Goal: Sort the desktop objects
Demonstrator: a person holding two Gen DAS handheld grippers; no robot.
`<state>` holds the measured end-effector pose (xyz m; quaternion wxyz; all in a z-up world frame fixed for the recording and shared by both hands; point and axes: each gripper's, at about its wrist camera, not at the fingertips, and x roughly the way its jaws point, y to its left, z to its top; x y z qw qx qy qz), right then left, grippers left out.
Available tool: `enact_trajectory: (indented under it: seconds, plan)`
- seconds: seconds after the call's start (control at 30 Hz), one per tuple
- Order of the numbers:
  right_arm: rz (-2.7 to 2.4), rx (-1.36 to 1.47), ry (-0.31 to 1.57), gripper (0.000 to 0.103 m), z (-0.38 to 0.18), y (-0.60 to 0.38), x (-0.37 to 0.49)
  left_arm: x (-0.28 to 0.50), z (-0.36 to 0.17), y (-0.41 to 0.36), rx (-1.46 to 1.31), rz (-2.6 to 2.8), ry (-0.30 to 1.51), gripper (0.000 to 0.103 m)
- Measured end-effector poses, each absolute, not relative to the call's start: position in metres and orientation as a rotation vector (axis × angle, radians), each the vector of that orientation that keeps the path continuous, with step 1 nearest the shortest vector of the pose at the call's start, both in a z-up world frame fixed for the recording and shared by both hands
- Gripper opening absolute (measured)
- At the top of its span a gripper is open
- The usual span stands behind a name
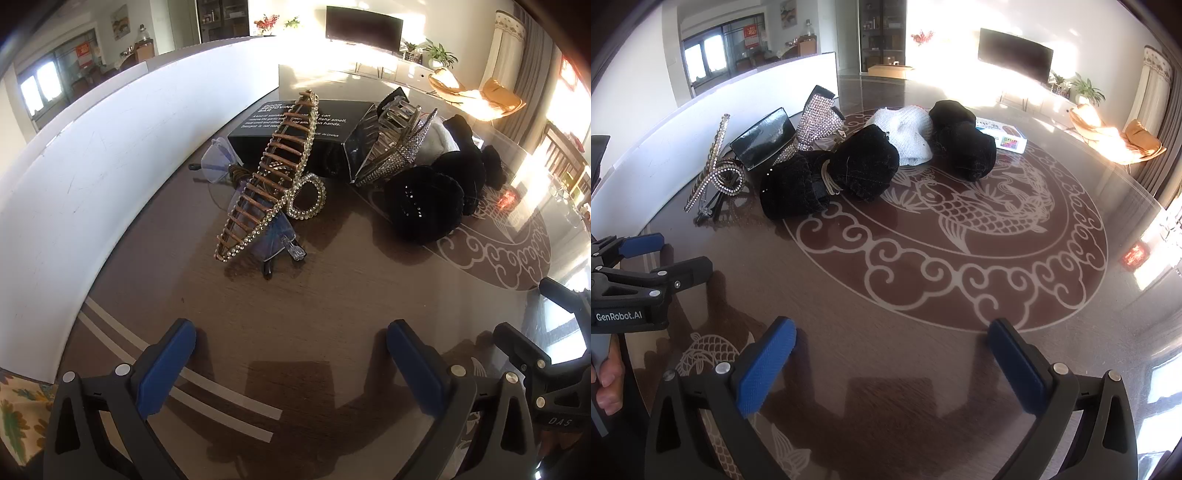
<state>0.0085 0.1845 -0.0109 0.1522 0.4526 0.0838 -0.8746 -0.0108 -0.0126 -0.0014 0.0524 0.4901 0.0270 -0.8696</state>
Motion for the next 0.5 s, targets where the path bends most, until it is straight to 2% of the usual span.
enact_trajectory:
  seconds: [0.5]
  plan:
    - [-2.510, 1.298, 0.240, 0.103, -0.0109, 0.1846, 0.0082, -0.0117, -0.0020, -0.0131, 1.489, -2.644, 0.084, 0.103]
